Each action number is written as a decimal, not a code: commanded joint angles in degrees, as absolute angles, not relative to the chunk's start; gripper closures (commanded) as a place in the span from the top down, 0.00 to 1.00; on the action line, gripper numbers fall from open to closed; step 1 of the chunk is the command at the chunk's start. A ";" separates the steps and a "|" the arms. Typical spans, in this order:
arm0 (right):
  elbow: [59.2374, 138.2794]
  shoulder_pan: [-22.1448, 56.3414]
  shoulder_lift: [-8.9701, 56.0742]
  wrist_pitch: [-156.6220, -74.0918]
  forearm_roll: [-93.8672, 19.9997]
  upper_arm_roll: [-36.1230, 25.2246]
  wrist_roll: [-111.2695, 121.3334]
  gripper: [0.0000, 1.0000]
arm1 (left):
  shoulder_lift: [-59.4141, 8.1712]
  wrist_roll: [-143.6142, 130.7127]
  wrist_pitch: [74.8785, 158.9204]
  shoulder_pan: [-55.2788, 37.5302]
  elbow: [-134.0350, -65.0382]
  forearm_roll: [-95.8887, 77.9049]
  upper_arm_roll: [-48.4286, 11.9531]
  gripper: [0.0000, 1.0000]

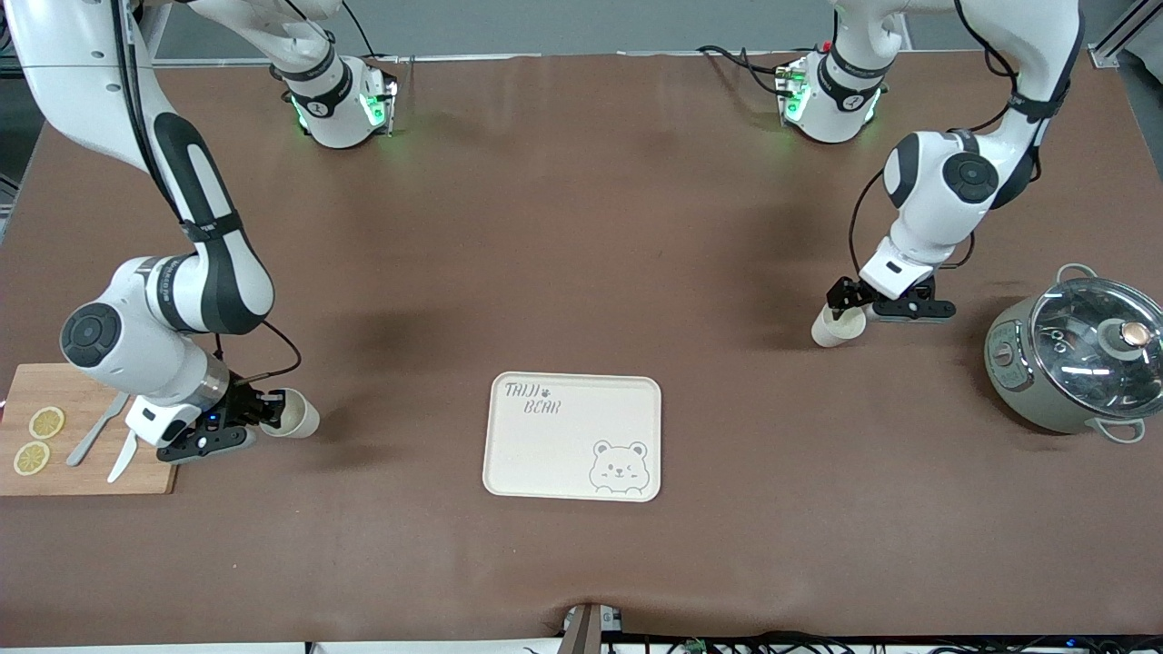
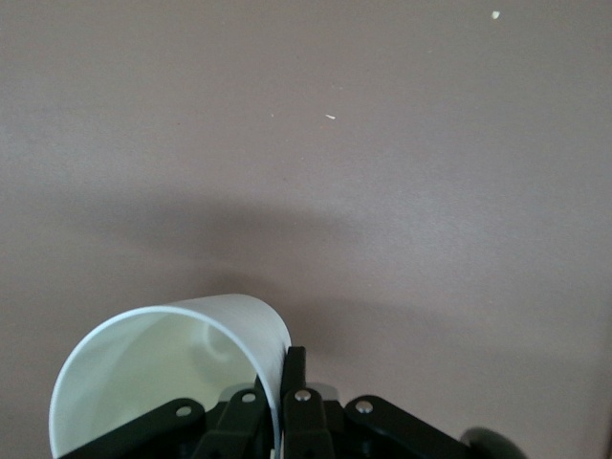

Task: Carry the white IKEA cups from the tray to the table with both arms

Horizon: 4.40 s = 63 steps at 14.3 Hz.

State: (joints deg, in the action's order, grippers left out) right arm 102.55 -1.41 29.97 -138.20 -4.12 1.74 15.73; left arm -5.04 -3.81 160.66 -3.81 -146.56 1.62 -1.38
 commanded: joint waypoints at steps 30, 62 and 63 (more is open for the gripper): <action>104.41 -2.37 34.63 -147.57 -6.33 2.81 18.11 0.34 | -2.46 1.76 92.56 -5.44 -88.07 0.09 0.96 1.00; 77.63 -4.13 25.93 -98.12 -5.19 0.54 17.14 1.00 | -1.58 1.92 86.57 -5.54 -83.67 0.09 -0.53 1.00; 75.43 -3.87 25.84 -95.30 -5.19 -0.17 16.62 1.00 | -1.50 3.41 86.14 -5.54 -83.76 0.09 -0.35 1.00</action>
